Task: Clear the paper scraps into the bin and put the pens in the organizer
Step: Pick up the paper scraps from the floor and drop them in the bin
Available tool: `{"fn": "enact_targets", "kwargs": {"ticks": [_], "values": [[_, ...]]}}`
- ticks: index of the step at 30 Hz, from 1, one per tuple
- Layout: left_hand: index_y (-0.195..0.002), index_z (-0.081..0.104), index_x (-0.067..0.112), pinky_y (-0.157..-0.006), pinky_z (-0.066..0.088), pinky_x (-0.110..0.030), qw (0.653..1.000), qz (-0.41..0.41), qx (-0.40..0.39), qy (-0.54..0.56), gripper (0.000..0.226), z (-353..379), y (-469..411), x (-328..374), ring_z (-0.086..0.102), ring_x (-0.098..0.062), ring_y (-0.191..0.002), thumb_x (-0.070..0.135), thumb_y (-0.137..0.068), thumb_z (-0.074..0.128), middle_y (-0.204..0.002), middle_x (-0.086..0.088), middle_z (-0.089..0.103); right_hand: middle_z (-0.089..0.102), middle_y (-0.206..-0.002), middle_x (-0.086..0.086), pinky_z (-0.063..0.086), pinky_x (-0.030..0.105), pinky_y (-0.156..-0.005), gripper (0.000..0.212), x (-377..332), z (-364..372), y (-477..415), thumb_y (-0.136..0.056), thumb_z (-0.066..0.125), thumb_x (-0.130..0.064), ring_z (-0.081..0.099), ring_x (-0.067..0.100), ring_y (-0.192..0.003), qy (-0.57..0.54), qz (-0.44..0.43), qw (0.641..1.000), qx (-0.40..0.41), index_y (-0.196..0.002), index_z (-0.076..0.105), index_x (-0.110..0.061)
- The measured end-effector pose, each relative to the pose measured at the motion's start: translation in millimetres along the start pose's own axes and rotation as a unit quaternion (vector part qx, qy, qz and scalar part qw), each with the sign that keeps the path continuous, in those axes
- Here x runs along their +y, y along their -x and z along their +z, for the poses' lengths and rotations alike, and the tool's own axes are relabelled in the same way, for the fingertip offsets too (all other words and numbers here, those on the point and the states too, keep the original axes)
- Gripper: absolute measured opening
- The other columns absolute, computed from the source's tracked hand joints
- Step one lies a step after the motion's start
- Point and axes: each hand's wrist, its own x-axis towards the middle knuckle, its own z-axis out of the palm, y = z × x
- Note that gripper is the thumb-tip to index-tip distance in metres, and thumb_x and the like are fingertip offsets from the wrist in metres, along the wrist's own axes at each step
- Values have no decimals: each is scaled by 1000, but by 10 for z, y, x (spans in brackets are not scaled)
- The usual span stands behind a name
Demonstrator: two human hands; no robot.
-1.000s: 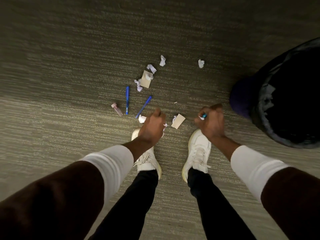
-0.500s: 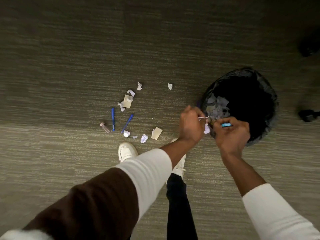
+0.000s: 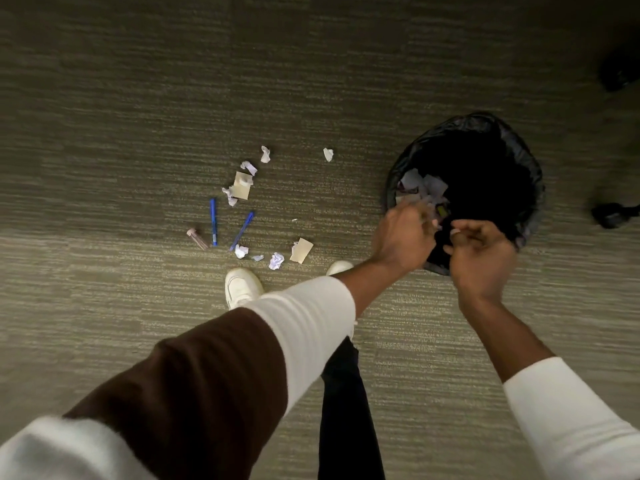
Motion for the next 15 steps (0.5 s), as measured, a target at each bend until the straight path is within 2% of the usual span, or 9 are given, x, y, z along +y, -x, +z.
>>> {"fn": "enact_targets", "kwargs": {"ticks": [2, 3, 6, 8, 9, 11, 13, 15], "values": [[-103, 73, 16, -75, 58, -39, 999, -42, -5, -15, 9, -103, 116, -277, 73, -36, -95, 16, -98, 65, -103, -12, 77, 76, -93, 1, 62, 52, -75, 15, -31, 138, 175, -88, 62, -21, 74, 19, -77, 26, -42, 998, -44, -96, 73, -25], [-99, 73, 18, -74, 59, -39, 998, -63, -4, -29, 8, -164, 184, -438, 73, -34, -92, 17, -98, 65, -100, -10, 78, 76, -92, 0, 62, 48, -74, 13, -58, 233, 266, -89, 63, -22, 73, 16, -74, 37, -73, 994, -66, -97, 73, -25], [-101, 74, 20, -78, 59, -41, 988, -137, 4, -68, 12, -373, 398, -988, 73, -36, -97, 19, -97, 62, -105, -10, 79, 74, -85, -12, 59, 34, -68, 7, -154, 600, 517, -89, 67, -22, 67, 1, -68, 64, -154, 975, -147, -93, 72, -26], [-107, 73, 18, -81, 59, -44, 978, -186, 3, -94, 17, -538, 520, -1379, 73, -38, -102, 21, -96, 61, -111, -13, 77, 73, -86, -11, 60, 36, -70, 7, -202, 896, 636, -88, 73, -22, 68, 2, -71, 99, -176, 956, -213, -94, 72, -24], [-109, 72, 16, -83, 59, -45, 973, -206, 0, -105, 18, -622, 575, -1577, 72, -39, -104, 22, -97, 60, -112, -14, 76, 72, -89, -8, 61, 38, -71, 12, -210, 1048, 683, -87, 78, -26, 68, 5, -74, 128, -179, 944, -247, -97, 72, -23], [-115, 70, 12, -88, 59, -46, 962, -242, -9, -126, 23, -778, 680, -1981, 72, -38, -110, 25, -99, 61, -117, -16, 73, 70, -97, -5, 60, 36, -75, 37, -204, 1346, 765, -80, 83, -47, 69, 12, -80, 195, -159, 916, -313, -108, 67, -27], [-125, 64, 7, -94, 57, -48, 951, -272, -13, -148, 32, -912, 748, -2386, 68, -39, -119, 25, -98, 63, -126, -18, 69, 69, -114, -2, 54, 32, -82, 64, -154, 1649, 829, -70, 80, -67, 69, 17, -98, 262, -135, 887, -357, -120, 61, -32], [-135, 56, 2, -104, 53, -48, 941, -296, -1, -164, 44, -1011, 778, -2799, 60, -41, -129, 23, -97, 64, -136, -22, 61, 64, -132, 5, 52, 38, -91, 86, -55, 1979, 878, -63, 78, -78, 63, 26, -119, 313, -121, 861, -382, -131, 53, -31]]}}
